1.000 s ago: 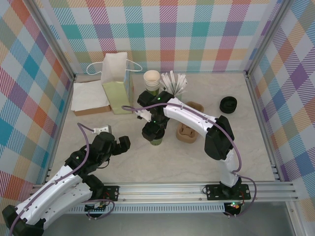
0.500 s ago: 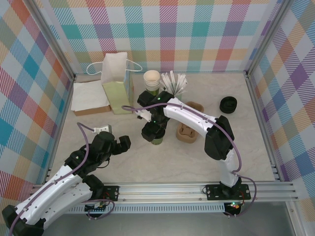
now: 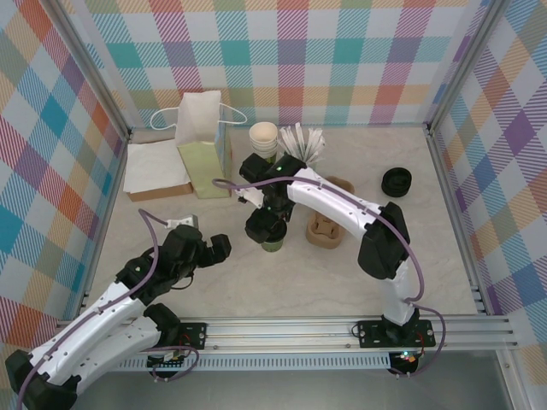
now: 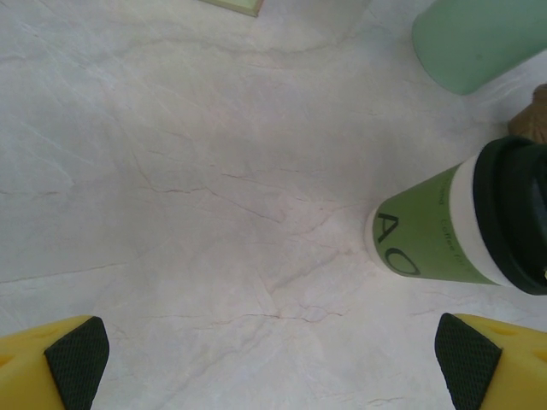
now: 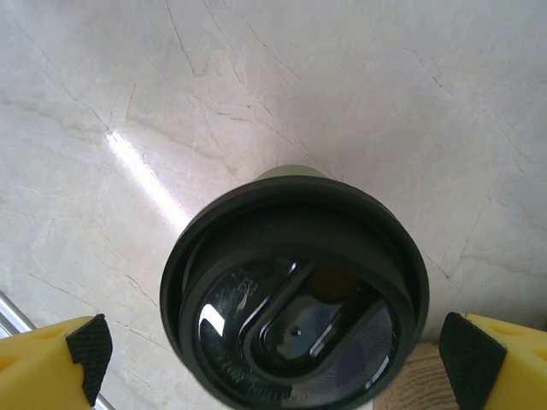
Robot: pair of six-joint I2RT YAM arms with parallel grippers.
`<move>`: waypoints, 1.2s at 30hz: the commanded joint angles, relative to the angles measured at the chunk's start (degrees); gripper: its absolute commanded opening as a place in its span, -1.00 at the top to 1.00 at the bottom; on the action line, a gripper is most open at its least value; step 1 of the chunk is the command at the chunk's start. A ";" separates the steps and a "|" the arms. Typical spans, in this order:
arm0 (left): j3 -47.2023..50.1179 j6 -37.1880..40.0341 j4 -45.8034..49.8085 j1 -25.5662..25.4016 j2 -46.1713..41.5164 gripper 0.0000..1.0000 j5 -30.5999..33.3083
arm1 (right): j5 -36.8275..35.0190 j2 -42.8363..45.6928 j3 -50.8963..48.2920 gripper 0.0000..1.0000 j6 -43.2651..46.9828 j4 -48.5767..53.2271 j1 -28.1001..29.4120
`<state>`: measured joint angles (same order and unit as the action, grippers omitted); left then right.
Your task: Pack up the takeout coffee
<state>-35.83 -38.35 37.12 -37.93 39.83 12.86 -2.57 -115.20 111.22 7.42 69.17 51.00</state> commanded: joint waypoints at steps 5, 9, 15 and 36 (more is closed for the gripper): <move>-2.65 -2.62 -7.34 3.83 3.60 -1.00 -11.67 | 2.51 10.06 -5.45 -0.97 -5.60 -2.43 -3.81; -2.96 -4.12 -12.41 5.76 6.38 -1.00 -18.49 | 4.68 14.59 -11.50 -0.94 -8.16 -5.85 -7.18; -5.53 -4.41 -18.28 6.38 13.27 -0.98 -26.26 | 9.65 18.81 -18.64 -0.86 -14.39 -10.81 -11.90; -12.39 -2.66 -20.70 6.42 32.23 -0.72 -32.20 | 15.73 15.04 -22.98 -0.51 -22.73 -15.53 -13.97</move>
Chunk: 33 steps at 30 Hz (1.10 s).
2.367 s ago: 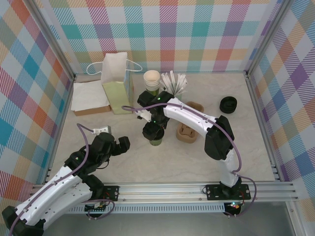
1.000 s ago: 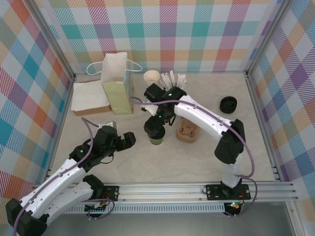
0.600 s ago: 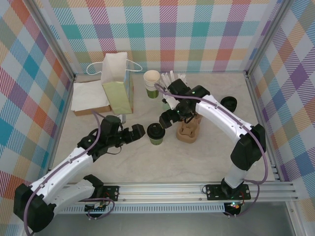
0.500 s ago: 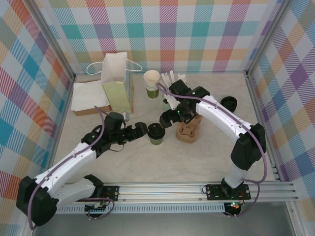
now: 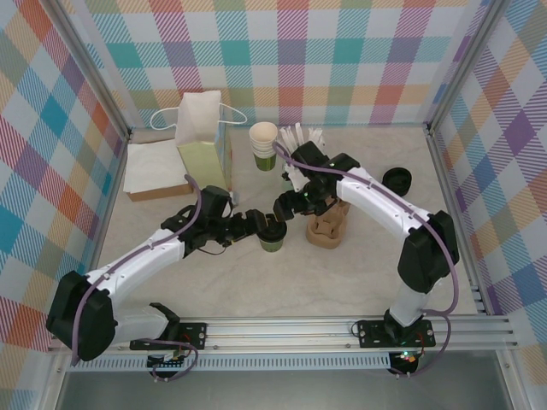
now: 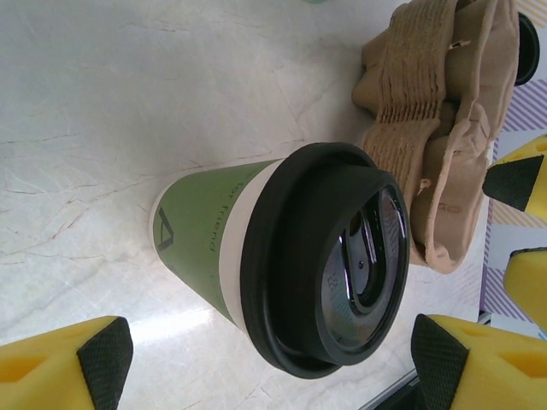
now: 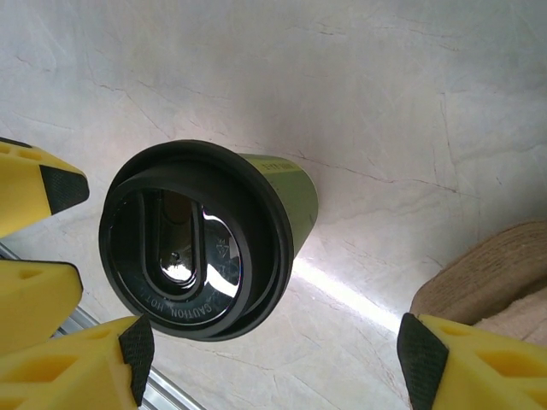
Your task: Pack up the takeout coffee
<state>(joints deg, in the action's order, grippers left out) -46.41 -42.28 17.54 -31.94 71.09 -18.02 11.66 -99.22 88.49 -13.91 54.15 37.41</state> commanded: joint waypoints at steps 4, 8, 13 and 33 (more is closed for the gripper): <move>-2.26 1.43 -1.11 0.46 2.75 -0.68 -1.62 | 1.91 -1.79 -0.09 -0.48 -1.85 -0.46 -0.41; -2.63 2.00 -1.02 0.48 4.07 -0.59 -1.07 | 1.97 -2.89 0.45 -0.44 -2.08 0.24 -0.41; -2.49 2.43 0.33 0.47 4.25 -0.48 -0.17 | 2.14 -4.20 1.05 -0.40 -2.24 0.93 -0.39; -0.57 4.01 4.64 0.47 2.87 -0.04 2.54 | 2.15 -8.26 2.68 -0.26 -2.41 3.29 -0.34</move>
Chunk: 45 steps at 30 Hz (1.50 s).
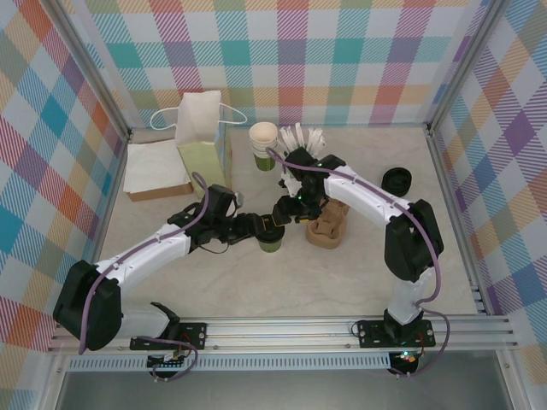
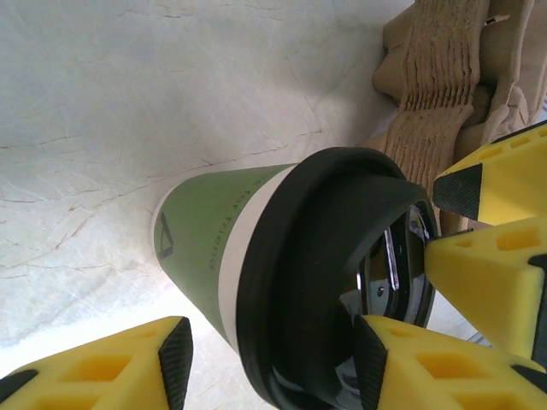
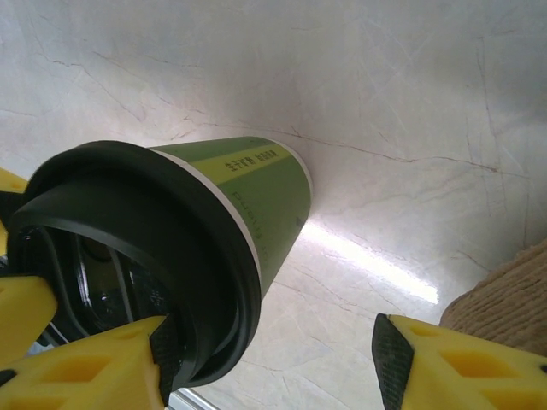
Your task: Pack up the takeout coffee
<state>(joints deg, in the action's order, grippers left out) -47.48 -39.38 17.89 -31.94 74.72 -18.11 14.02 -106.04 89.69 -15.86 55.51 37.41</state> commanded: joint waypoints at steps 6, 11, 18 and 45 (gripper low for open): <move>1.40 1.26 4.76 0.45 -0.89 0.05 3.14 | -0.97 -2.05 1.63 -0.26 -0.42 2.75 -0.38; 1.43 1.71 5.69 0.45 -0.39 0.11 3.91 | -0.90 -2.42 1.63 -0.25 -0.74 2.94 -0.40; 1.80 1.85 6.38 0.42 0.36 0.15 4.57 | -1.62 -2.95 1.76 -0.24 -0.74 3.78 -0.32; 3.32 3.02 8.46 0.39 3.46 0.23 6.58 | -4.33 -7.15 3.27 -0.21 0.05 7.98 0.47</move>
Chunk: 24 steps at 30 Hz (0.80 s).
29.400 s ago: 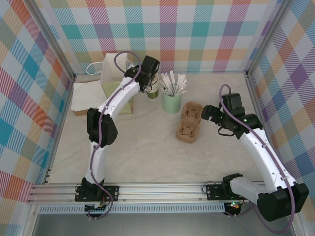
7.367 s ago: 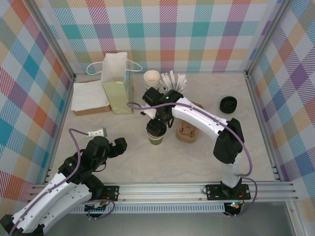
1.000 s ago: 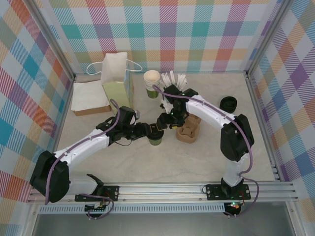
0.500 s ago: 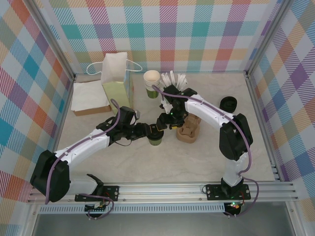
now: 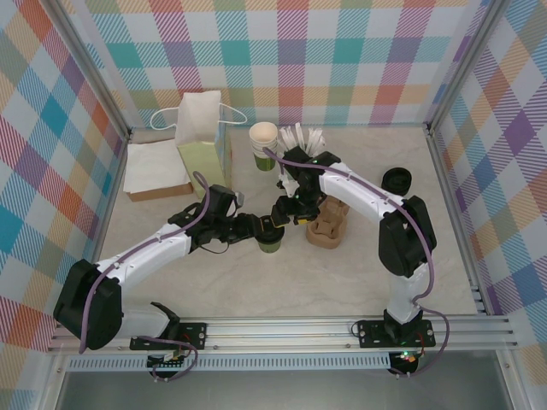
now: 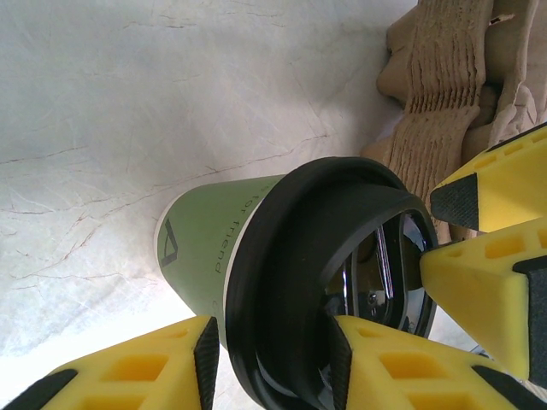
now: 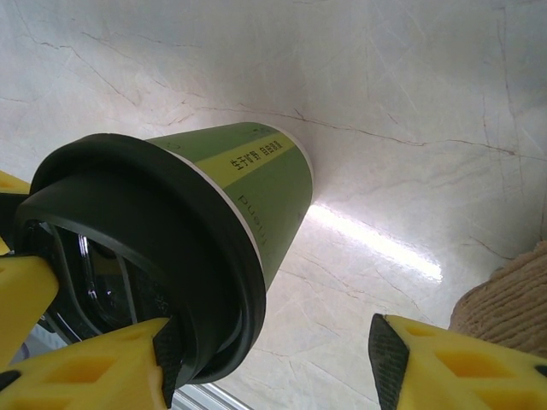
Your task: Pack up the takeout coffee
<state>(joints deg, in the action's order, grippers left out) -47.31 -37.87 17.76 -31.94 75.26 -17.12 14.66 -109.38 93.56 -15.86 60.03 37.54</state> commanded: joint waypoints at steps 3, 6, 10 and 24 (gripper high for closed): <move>3.28 1.49 8.60 0.44 2.89 0.23 5.64 | -5.26 -4.71 -0.57 -0.19 0.46 4.28 0.58; 3.40 1.52 8.56 0.46 2.84 0.23 5.54 | -6.09 -5.98 -0.41 -0.16 0.95 5.47 0.94; 3.16 1.55 8.59 0.39 2.59 0.23 5.49 | -6.83 -7.46 -0.69 -0.14 1.50 6.85 1.53; 0.22 0.88 8.91 0.47 0.94 0.10 4.30 | -8.60 -5.52 1.76 -0.13 1.09 6.66 2.10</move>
<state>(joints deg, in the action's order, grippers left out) -47.59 -37.87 18.28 -31.94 75.26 -16.93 13.98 -111.48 96.86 -14.98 63.09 38.79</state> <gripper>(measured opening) 0.443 0.560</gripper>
